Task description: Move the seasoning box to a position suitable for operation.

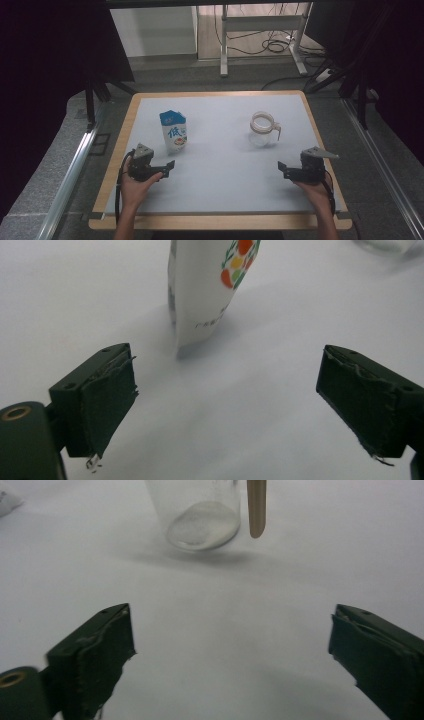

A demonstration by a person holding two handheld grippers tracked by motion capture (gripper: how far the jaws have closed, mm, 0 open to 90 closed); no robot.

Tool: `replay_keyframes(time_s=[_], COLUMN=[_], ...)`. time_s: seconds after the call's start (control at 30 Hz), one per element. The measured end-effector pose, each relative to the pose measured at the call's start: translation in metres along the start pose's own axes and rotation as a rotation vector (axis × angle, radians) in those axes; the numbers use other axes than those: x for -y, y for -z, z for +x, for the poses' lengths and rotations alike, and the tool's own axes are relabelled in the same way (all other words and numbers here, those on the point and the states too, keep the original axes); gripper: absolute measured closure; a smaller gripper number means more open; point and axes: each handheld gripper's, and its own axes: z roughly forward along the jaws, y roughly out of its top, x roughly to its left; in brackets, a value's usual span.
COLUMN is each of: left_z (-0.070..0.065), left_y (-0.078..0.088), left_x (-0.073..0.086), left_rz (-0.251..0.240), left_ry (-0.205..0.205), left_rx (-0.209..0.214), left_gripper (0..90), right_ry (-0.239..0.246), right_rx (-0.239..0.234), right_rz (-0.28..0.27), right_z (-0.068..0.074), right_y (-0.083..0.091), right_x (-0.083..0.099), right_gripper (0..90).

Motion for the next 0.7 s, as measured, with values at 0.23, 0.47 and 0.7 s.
replay_keyframes(time_s=[0.23,0.47,0.7], left_z=[0.008,0.008,0.007], left_y=[0.003,-0.002,0.007], left_x=[0.006,0.009,0.011], left_rz=[0.017,0.053,0.03], left_ry=[-0.021,-0.01,0.008], left_rx=[0.037,0.073,0.04], left_gripper=[13.8,12.5,13.0], right_ry=[0.026,0.037,0.054], right_rx=[0.006,-0.025,-0.016], right_rz=[-0.013,-0.033,-0.051], right_z=[0.003,0.016,0.016], right_y=[-0.001,-0.001,0.004], right_x=[0.004,-0.002,-0.002], right_gripper=[11.9,12.8,13.9])
